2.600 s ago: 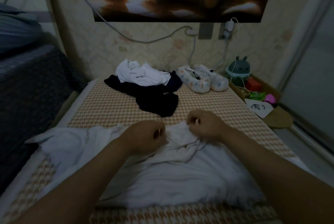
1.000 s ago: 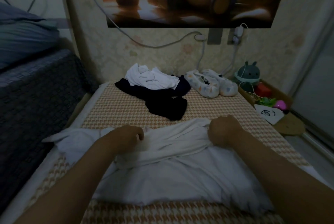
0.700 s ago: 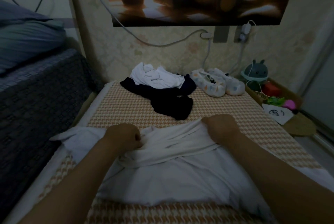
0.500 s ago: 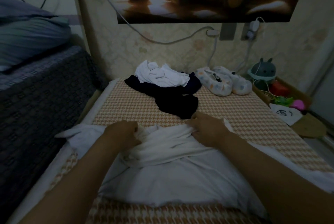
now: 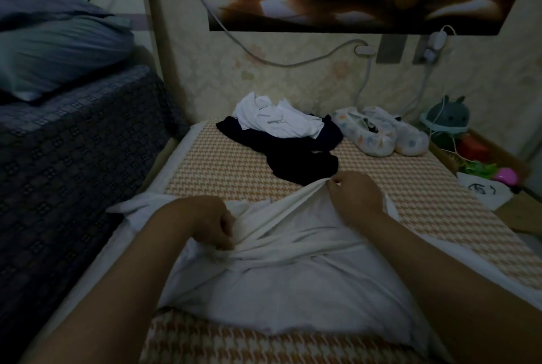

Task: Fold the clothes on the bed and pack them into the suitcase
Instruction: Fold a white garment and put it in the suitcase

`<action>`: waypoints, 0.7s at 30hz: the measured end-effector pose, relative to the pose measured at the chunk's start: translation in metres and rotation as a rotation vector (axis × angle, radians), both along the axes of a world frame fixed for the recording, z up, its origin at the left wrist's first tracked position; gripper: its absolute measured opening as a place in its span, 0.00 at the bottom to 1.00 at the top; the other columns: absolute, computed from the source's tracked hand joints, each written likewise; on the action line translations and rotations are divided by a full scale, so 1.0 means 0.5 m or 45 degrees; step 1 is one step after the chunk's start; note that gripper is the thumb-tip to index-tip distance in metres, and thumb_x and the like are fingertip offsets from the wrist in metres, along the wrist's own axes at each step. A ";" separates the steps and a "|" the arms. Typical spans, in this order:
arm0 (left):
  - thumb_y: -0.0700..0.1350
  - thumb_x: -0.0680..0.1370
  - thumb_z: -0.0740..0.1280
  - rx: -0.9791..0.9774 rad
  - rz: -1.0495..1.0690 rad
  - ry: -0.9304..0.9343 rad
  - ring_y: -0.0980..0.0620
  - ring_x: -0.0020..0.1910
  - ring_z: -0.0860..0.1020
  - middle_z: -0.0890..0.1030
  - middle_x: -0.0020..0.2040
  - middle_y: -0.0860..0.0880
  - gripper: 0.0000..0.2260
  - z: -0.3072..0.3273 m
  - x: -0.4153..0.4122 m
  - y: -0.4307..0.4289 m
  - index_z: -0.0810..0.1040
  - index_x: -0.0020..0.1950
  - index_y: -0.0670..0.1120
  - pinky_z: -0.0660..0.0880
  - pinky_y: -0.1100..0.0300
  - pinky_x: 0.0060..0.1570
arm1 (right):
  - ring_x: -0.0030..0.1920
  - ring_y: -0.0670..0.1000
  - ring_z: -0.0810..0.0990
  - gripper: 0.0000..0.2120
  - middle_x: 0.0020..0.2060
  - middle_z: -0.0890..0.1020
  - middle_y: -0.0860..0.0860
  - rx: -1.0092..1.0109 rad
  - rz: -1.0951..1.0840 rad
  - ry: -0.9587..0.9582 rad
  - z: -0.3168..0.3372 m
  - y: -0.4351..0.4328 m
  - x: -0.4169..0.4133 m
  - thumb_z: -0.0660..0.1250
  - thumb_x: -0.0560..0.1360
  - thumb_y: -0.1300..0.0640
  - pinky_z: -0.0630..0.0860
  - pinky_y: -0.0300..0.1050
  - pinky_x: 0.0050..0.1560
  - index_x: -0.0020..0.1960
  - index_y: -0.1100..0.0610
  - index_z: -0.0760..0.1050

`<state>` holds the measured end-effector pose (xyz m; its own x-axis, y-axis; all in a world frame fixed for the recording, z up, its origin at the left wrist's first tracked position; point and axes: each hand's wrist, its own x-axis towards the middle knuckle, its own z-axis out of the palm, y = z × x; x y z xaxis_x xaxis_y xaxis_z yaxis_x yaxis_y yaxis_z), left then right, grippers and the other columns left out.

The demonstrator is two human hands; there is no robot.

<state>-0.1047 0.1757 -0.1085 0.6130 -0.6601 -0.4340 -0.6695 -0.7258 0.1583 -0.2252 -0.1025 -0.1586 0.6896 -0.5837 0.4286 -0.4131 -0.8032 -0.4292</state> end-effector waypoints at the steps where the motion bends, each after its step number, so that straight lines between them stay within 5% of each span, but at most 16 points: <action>1: 0.52 0.73 0.71 0.015 0.009 -0.026 0.52 0.45 0.80 0.84 0.46 0.51 0.07 0.002 0.001 -0.001 0.84 0.44 0.50 0.78 0.59 0.49 | 0.36 0.53 0.79 0.15 0.34 0.81 0.53 0.073 -0.001 0.032 -0.003 0.000 0.004 0.63 0.78 0.54 0.71 0.45 0.31 0.39 0.63 0.81; 3: 0.49 0.77 0.67 -0.075 0.100 -0.135 0.49 0.41 0.79 0.83 0.44 0.46 0.09 0.006 0.011 -0.005 0.81 0.40 0.47 0.76 0.59 0.42 | 0.32 0.53 0.78 0.16 0.29 0.79 0.52 0.294 0.007 0.019 -0.005 -0.002 0.013 0.62 0.77 0.56 0.70 0.44 0.27 0.34 0.64 0.78; 6: 0.42 0.80 0.60 -0.623 0.498 -0.354 0.41 0.46 0.78 0.80 0.48 0.39 0.12 0.005 0.038 -0.014 0.71 0.37 0.42 0.70 0.57 0.42 | 0.39 0.55 0.81 0.14 0.35 0.83 0.54 0.505 0.011 -0.119 -0.003 -0.005 0.031 0.62 0.76 0.58 0.76 0.45 0.37 0.38 0.63 0.80; 8: 0.40 0.81 0.57 -0.921 0.719 -0.415 0.38 0.50 0.78 0.79 0.51 0.35 0.12 -0.002 0.052 -0.016 0.70 0.39 0.40 0.71 0.53 0.44 | 0.55 0.52 0.79 0.12 0.53 0.81 0.51 0.623 0.135 -0.120 0.003 -0.008 0.034 0.64 0.78 0.58 0.74 0.42 0.53 0.58 0.58 0.80; 9: 0.41 0.81 0.58 -0.880 0.758 -0.418 0.37 0.54 0.77 0.77 0.56 0.34 0.08 -0.007 0.055 -0.014 0.73 0.46 0.38 0.72 0.51 0.48 | 0.63 0.49 0.74 0.20 0.61 0.76 0.49 0.741 0.278 -0.054 0.001 -0.010 0.031 0.64 0.79 0.58 0.70 0.41 0.61 0.70 0.55 0.71; 11: 0.44 0.80 0.62 -0.626 0.661 -0.434 0.37 0.62 0.72 0.68 0.67 0.36 0.17 -0.023 0.049 -0.015 0.68 0.68 0.41 0.71 0.49 0.57 | 0.70 0.46 0.66 0.36 0.69 0.65 0.45 0.886 0.512 0.143 -0.021 -0.026 0.020 0.65 0.77 0.58 0.64 0.45 0.71 0.79 0.47 0.49; 12: 0.44 0.79 0.63 -0.578 0.531 -0.463 0.37 0.63 0.72 0.67 0.68 0.38 0.20 -0.033 0.050 -0.021 0.67 0.71 0.45 0.70 0.49 0.58 | 0.71 0.46 0.64 0.40 0.72 0.63 0.44 0.832 0.523 0.237 -0.030 -0.034 0.011 0.65 0.75 0.55 0.62 0.49 0.73 0.78 0.43 0.45; 14: 0.44 0.75 0.66 -0.711 0.097 -0.452 0.42 0.57 0.76 0.75 0.59 0.44 0.15 -0.041 0.037 -0.043 0.76 0.61 0.51 0.73 0.52 0.55 | 0.70 0.48 0.68 0.39 0.72 0.67 0.46 0.682 0.466 0.322 -0.046 -0.052 -0.011 0.66 0.70 0.50 0.64 0.49 0.72 0.77 0.42 0.53; 16: 0.50 0.71 0.69 -0.785 -0.286 -0.390 0.50 0.50 0.77 0.78 0.51 0.50 0.09 -0.046 0.002 -0.070 0.81 0.50 0.54 0.73 0.55 0.52 | 0.60 0.47 0.75 0.28 0.63 0.75 0.48 0.609 0.431 0.313 -0.027 -0.052 -0.042 0.66 0.68 0.50 0.70 0.38 0.60 0.68 0.48 0.69; 18: 0.57 0.67 0.67 -0.705 -0.426 -0.472 0.53 0.50 0.75 0.77 0.54 0.54 0.14 -0.062 -0.033 -0.093 0.80 0.51 0.56 0.72 0.57 0.52 | 0.50 0.48 0.76 0.22 0.52 0.78 0.47 0.493 0.500 0.359 -0.006 -0.057 -0.078 0.65 0.61 0.43 0.71 0.36 0.47 0.54 0.47 0.71; 21: 0.49 0.66 0.66 -0.686 -0.489 -0.518 0.46 0.44 0.81 0.81 0.50 0.50 0.18 -0.101 -0.034 -0.105 0.81 0.55 0.53 0.78 0.53 0.44 | 0.48 0.48 0.74 0.18 0.48 0.75 0.43 0.239 0.532 0.667 0.016 -0.079 -0.131 0.70 0.64 0.41 0.69 0.40 0.45 0.50 0.44 0.70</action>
